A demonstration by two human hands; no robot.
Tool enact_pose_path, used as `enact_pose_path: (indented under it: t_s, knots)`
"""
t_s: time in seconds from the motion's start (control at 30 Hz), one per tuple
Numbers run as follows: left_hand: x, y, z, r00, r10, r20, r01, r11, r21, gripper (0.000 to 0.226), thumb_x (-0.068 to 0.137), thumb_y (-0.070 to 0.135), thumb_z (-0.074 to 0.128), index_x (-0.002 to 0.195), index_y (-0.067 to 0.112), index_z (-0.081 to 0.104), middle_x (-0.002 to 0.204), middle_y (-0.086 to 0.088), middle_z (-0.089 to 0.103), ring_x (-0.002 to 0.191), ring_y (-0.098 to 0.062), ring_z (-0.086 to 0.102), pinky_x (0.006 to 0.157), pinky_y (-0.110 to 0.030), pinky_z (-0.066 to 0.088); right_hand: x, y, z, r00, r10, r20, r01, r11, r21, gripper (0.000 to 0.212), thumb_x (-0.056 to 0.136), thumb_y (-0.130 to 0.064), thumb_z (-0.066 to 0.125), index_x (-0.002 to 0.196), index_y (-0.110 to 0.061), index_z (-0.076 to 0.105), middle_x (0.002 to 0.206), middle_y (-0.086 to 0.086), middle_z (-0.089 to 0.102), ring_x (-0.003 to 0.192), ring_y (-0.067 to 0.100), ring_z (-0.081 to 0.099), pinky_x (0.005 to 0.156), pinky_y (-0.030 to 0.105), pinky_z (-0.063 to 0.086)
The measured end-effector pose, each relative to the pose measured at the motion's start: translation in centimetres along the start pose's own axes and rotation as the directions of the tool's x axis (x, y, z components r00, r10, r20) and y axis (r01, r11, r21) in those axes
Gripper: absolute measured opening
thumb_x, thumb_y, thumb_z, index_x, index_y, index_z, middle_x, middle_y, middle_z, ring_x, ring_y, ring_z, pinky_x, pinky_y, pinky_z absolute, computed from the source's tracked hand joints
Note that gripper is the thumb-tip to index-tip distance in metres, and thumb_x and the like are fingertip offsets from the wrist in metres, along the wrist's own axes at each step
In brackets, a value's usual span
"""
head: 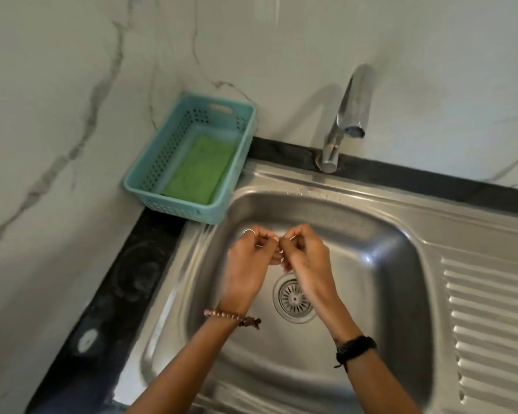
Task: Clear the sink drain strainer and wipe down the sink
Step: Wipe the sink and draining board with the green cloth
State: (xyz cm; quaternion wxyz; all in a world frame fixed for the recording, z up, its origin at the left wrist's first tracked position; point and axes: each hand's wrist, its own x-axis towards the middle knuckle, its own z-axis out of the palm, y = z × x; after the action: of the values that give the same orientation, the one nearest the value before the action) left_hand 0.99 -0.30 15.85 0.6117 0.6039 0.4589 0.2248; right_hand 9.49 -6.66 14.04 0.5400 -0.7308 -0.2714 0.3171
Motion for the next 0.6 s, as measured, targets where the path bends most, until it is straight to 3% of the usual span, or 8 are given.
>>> enact_pose_path:
  t_s: [0.13, 0.2, 0.27, 0.37, 0.5, 0.6]
  knots:
    - [0.4, 5.0, -4.2, 0.95, 0.278, -0.141, -0.275, 0.961, 0.036, 0.015, 0.085, 0.007, 0.057, 0.076, 0.019, 0.058, 0.075, -0.003, 0.069, 0.068, -0.014, 0.07, 0.066, -0.023, 0.057, 1.6, -7.2, 2.0, 0.959, -0.279, 0.056, 0.282, 0.958, -0.046, 0.008, 0.088, -0.017, 0.059, 0.082, -0.02, 0.055, 0.06, -0.005, 0.059, 0.052, 0.006, 0.054, 0.052, 0.024, 0.047]
    - [1.8, 6.9, -6.4, 0.881, 0.43, -0.195, -0.389, 0.895, 0.217, 0.008, 0.084, 0.008, 0.06, 0.083, 0.016, 0.059, 0.082, -0.001, 0.069, 0.076, -0.014, 0.068, 0.073, -0.019, 0.052, 3.1, -10.1, 3.3, 0.916, -0.394, 0.079, 0.402, 0.902, -0.155, 0.006, 0.087, -0.017, 0.06, 0.085, -0.02, 0.056, 0.065, -0.01, 0.059, 0.058, 0.003, 0.057, 0.056, 0.021, 0.049]
    - [4.0, 7.9, -8.6, 0.832, 0.529, -0.166, -0.415, 0.792, 0.448, 0.013, 0.082, 0.005, 0.059, 0.093, 0.012, 0.06, 0.092, 0.0, 0.067, 0.088, -0.015, 0.064, 0.078, -0.015, 0.044, 5.1, -12.0, 4.9, 0.892, -0.419, 0.171, 0.453, 0.836, -0.309, 0.008, 0.087, -0.016, 0.06, 0.094, -0.018, 0.057, 0.083, -0.005, 0.065, 0.072, 0.011, 0.063, 0.068, 0.03, 0.054]
    - [7.8, 7.7, -11.5, 0.903, 0.427, -0.053, -0.264, 0.648, 0.715, 0.027, 0.083, 0.005, 0.055, 0.11, 0.006, 0.058, 0.116, -0.013, 0.063, 0.11, -0.026, 0.057, 0.091, -0.032, 0.041, 8.5, -13.3, 8.2, 0.9, -0.317, 0.3, 0.432, 0.743, -0.511, 0.026, 0.086, -0.015, 0.058, 0.112, -0.011, 0.055, 0.114, 0.011, 0.061, 0.102, 0.028, 0.06, 0.085, 0.038, 0.049]
    - [11.8, 6.2, -13.2, 0.992, 0.125, 0.009, -0.066, 0.456, 0.887, 0.032, 0.087, 0.008, 0.05, 0.119, 0.002, 0.054, 0.124, -0.021, 0.057, 0.114, -0.033, 0.055, 0.092, -0.038, 0.043, 12.9, -13.0, 12.6, 0.944, -0.085, 0.319, 0.27, 0.752, -0.601, 0.036, 0.09, -0.01, 0.052, 0.123, 0.001, 0.044, 0.125, 0.022, 0.054, 0.115, 0.033, 0.053, 0.087, 0.033, 0.041]
    - [13.9, 5.2, -13.3, 0.999, -0.008, 0.035, -0.029, 0.386, 0.922, 0.034, 0.09, 0.008, 0.044, 0.124, 0.002, 0.051, 0.129, -0.021, 0.053, 0.116, -0.033, 0.053, 0.097, -0.041, 0.044, 14.6, -11.0, 14.5, 0.959, 0.123, 0.256, 0.101, 0.695, -0.712, 0.043, 0.094, -0.008, 0.042, 0.133, 0.006, 0.031, 0.137, 0.025, 0.042, 0.126, 0.037, 0.044, 0.099, 0.038, 0.039]
